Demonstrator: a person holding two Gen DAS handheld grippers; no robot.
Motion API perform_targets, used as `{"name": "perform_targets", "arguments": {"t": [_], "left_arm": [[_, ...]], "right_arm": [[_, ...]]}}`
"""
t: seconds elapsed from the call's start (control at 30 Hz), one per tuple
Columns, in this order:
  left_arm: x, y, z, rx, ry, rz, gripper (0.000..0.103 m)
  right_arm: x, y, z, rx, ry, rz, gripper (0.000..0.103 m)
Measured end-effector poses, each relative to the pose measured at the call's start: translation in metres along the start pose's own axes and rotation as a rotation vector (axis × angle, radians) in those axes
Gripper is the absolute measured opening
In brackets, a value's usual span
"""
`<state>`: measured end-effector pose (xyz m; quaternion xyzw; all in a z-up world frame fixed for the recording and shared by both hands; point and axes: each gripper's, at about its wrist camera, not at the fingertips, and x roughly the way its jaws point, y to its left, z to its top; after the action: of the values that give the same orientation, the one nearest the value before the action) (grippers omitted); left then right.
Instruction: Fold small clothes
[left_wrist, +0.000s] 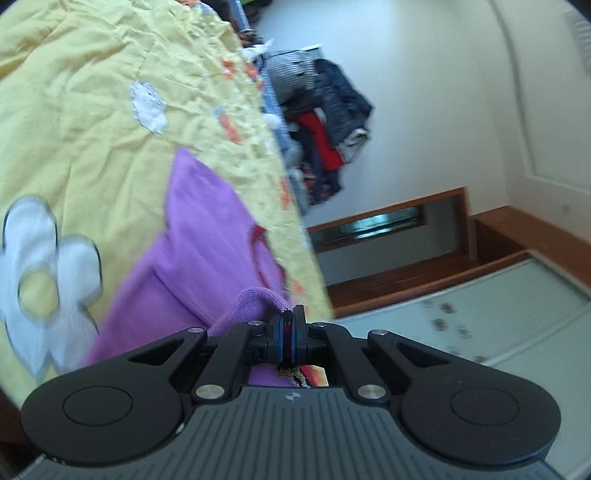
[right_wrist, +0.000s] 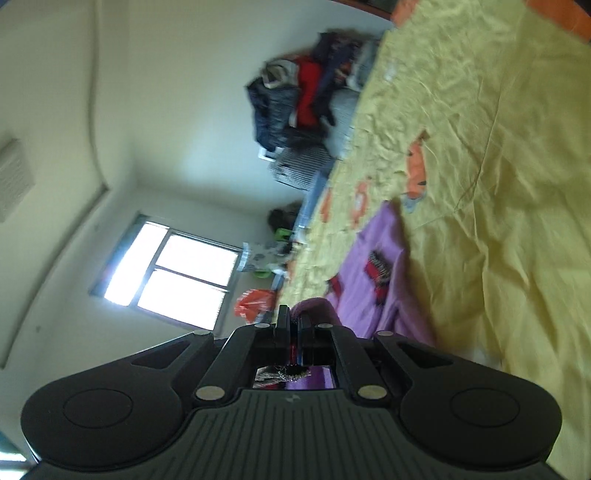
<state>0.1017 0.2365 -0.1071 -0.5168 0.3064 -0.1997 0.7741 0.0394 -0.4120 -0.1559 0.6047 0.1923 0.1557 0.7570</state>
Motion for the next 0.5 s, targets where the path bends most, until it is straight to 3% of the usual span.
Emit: {"name": "perform_targets", "arguments": {"t": [0.5], "left_arm": [[0.079,0.013,0.072,-0.036,-0.016,0.132,0.003]], "right_arm": [[0.124,-0.025,0.053,0.052,0.094,-0.149,0.003]]}}
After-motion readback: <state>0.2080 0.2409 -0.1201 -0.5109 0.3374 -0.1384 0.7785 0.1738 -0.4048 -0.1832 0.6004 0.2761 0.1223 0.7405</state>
